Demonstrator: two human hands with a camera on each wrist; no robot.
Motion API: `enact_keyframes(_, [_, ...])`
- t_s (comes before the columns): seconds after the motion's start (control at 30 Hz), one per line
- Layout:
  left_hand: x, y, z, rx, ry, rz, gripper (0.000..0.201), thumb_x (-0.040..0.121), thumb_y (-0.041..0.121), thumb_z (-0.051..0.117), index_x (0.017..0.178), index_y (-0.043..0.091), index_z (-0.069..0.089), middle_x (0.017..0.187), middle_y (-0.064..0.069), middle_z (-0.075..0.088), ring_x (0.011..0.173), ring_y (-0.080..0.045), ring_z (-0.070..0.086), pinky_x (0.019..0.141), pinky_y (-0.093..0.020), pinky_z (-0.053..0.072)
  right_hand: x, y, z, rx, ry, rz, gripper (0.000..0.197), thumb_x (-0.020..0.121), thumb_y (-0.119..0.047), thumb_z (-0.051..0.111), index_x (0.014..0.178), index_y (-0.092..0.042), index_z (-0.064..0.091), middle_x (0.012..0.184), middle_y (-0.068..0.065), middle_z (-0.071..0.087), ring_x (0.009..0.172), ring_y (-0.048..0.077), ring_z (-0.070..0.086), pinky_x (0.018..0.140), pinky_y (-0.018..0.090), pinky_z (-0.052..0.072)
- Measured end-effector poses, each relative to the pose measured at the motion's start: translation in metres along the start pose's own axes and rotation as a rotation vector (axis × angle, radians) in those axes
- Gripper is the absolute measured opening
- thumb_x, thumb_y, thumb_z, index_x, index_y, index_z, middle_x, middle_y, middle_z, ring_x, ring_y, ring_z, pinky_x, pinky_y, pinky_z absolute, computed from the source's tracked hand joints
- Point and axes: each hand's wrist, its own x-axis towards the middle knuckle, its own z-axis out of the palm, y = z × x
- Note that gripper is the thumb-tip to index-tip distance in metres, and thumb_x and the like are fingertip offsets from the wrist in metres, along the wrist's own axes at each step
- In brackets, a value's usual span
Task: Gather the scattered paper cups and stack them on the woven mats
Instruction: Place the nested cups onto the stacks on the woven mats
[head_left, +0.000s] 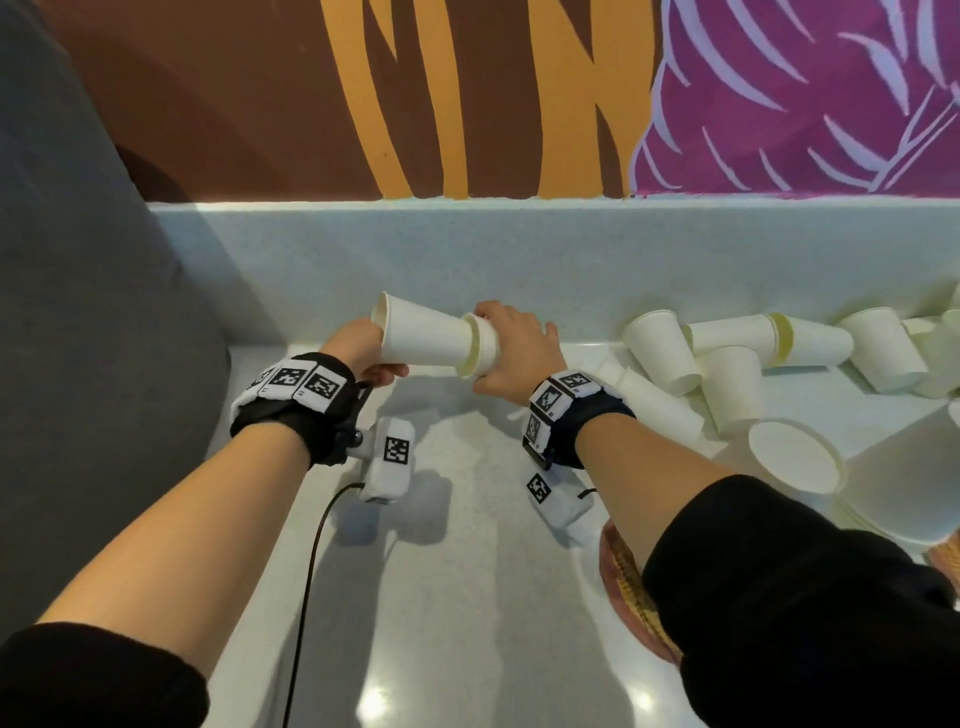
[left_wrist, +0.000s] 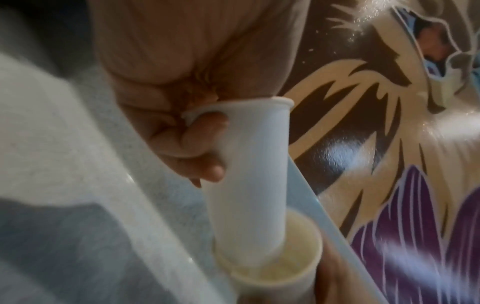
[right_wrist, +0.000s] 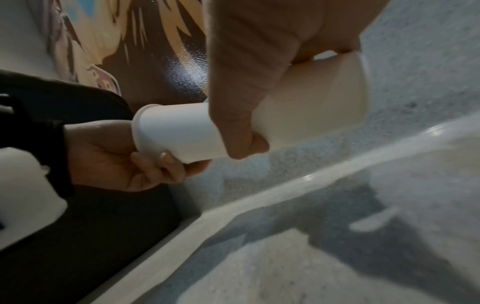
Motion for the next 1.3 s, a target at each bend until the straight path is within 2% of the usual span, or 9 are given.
enact_keyframes(0.13, [-0.019, -0.002, 0.019, -0.035, -0.162, 0.021, 0.013, 0.097, 0.016, 0.045, 0.09, 0.015, 0.055, 0.087, -0.007, 0.059, 0.066, -0.013, 0.062, 0.053, -0.023, 0.048, -0.005, -0.012, 0.005, 0.178, -0.067, -0.128, 0.082, 0.062, -0.034, 0.079, 0.135, -0.024, 0.041, 0.123, 0.002, 0.053, 0.112, 0.024, 0.053, 0.096, 0.044, 0.044])
enact_keyframes(0.27, [-0.036, 0.006, 0.036, -0.215, -0.199, 0.207, 0.035, 0.1, 0.047, 0.025, 0.097, 0.028, 0.054, 0.087, 0.008, 0.059, 0.081, -0.008, 0.056, 0.077, -0.033, 0.047, -0.011, -0.022, 0.006, 0.368, -0.026, -0.061, 0.072, 0.07, -0.033, 0.077, 0.131, -0.016, 0.044, 0.123, 0.006, 0.057, 0.109, 0.023, 0.056, 0.092, 0.038, 0.047])
enact_keyframes(0.33, [-0.036, 0.005, 0.041, -0.053, -0.192, 0.354, 0.03, 0.098, 0.043, 0.04, 0.109, 0.022, 0.058, 0.097, 0.003, 0.063, 0.091, -0.014, 0.06, 0.088, -0.036, 0.048, -0.013, -0.021, 0.004, 0.45, 0.016, 0.041, 0.067, 0.072, -0.032, 0.077, 0.128, -0.013, 0.046, 0.118, 0.005, 0.06, 0.105, 0.022, 0.059, 0.086, 0.034, 0.049])
enact_keyframes(0.43, [-0.027, -0.004, 0.043, 0.209, -0.143, 0.477, 0.016, 0.09, 0.021, 0.06, 0.103, 0.012, 0.064, 0.089, -0.004, 0.063, 0.083, -0.017, 0.058, 0.078, -0.029, 0.044, -0.012, -0.014, -0.001, 0.387, -0.029, 0.132, 0.075, 0.066, -0.032, 0.081, 0.127, -0.012, 0.044, 0.116, 0.004, 0.058, 0.108, 0.024, 0.058, 0.087, 0.036, 0.05])
enact_keyframes(0.57, [-0.022, -0.007, 0.042, 0.098, 0.022, 0.435, 0.014, 0.093, 0.019, 0.054, 0.096, 0.011, 0.065, 0.088, -0.009, 0.057, 0.083, -0.021, 0.049, 0.078, -0.034, 0.043, -0.018, 0.007, -0.007, -0.169, -0.196, 0.351, 0.103, 0.061, -0.037, 0.083, 0.141, -0.018, 0.023, 0.138, 0.011, 0.037, 0.13, 0.034, 0.036, 0.107, 0.055, 0.031])
enact_keyframes(0.67, [-0.02, -0.006, 0.037, 0.039, 0.082, 0.358, 0.027, 0.094, 0.019, 0.052, 0.114, 0.005, 0.065, 0.097, -0.008, 0.057, 0.091, -0.022, 0.05, 0.089, -0.04, 0.047, -0.027, 0.034, -0.01, -0.352, -0.303, 0.568, 0.089, 0.083, -0.03, 0.061, 0.149, -0.01, 0.005, 0.152, 0.025, 0.01, 0.139, 0.049, 0.014, 0.104, 0.064, 0.027])
enact_keyframes(0.77, [-0.02, -0.007, 0.033, 0.042, 0.096, 0.36, 0.027, 0.094, 0.018, 0.051, 0.114, 0.004, 0.064, 0.097, -0.007, 0.057, 0.091, -0.021, 0.05, 0.084, -0.035, 0.044, -0.035, 0.053, -0.012, -0.49, -0.358, 0.605, 0.058, 0.09, -0.019, 0.05, 0.142, -0.001, 0.031, 0.15, 0.025, 0.025, 0.135, 0.046, 0.029, 0.106, 0.058, 0.033])
enact_keyframes(0.9, [-0.024, -0.009, 0.031, -0.003, 0.093, 0.344, 0.028, 0.094, 0.018, 0.052, 0.113, 0.001, 0.063, 0.097, -0.009, 0.056, 0.092, -0.023, 0.049, 0.088, -0.04, 0.046, -0.045, 0.046, -0.021, -0.433, -0.34, 0.597, 0.049, 0.088, -0.02, 0.05, 0.135, -0.007, 0.041, 0.143, 0.013, 0.037, 0.128, 0.039, 0.042, 0.082, 0.048, 0.044])
enact_keyframes(1.3, [-0.054, 0.021, 0.022, 0.02, 0.186, 0.499, 0.029, 0.097, 0.019, 0.044, 0.114, 0.001, 0.061, 0.101, -0.011, 0.055, 0.091, -0.023, 0.047, 0.081, -0.031, 0.036, -0.038, -0.007, -0.068, 0.015, 0.118, 0.416, 0.078, 0.075, -0.021, 0.073, 0.138, -0.012, 0.027, 0.136, 0.01, 0.045, 0.131, 0.03, 0.039, 0.115, 0.053, 0.015])
